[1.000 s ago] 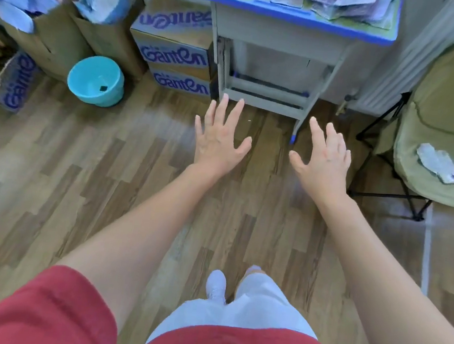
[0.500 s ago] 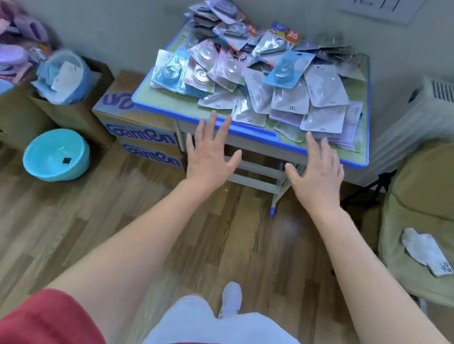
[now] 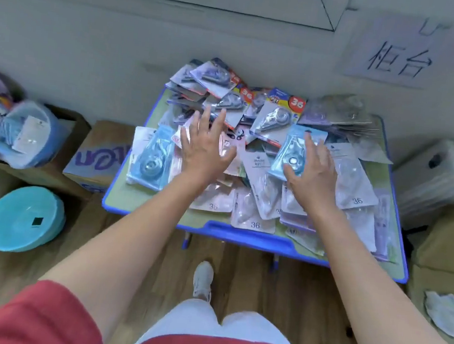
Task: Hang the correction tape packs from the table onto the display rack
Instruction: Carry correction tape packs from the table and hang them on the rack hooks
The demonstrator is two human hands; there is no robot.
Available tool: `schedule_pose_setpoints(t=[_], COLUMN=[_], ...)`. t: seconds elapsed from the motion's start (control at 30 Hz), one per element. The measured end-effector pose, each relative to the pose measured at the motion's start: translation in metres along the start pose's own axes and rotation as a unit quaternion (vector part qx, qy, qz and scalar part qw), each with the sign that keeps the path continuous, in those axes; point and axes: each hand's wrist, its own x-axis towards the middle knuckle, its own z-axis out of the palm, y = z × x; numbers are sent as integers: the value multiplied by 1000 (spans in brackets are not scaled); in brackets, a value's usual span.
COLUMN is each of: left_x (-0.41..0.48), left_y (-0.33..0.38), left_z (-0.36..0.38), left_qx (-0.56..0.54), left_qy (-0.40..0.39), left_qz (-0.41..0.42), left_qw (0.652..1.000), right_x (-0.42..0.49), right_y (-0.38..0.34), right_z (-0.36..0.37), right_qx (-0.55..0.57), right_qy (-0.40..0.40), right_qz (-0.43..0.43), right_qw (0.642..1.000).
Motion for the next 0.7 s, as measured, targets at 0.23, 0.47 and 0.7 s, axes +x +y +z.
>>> schedule_pose_setpoints(t=[0.23,0.47,0.7], left_x=[110,175,215], left_y=[-22,-31,-32], left_z=[-2,10,21], left_qx=[27,132,156], left_qy=[-4,-18,-105], left_qz=[24,66,19], left_qw=[999,989,982], right_x=[90,139,159], right_y=[-37,-44,-44], right_z=[31,56,74], right_qx=[61,39,-71], right_qy=[-8,14,-66], right_qz=[27,84,129], right_qw=[998,996,987])
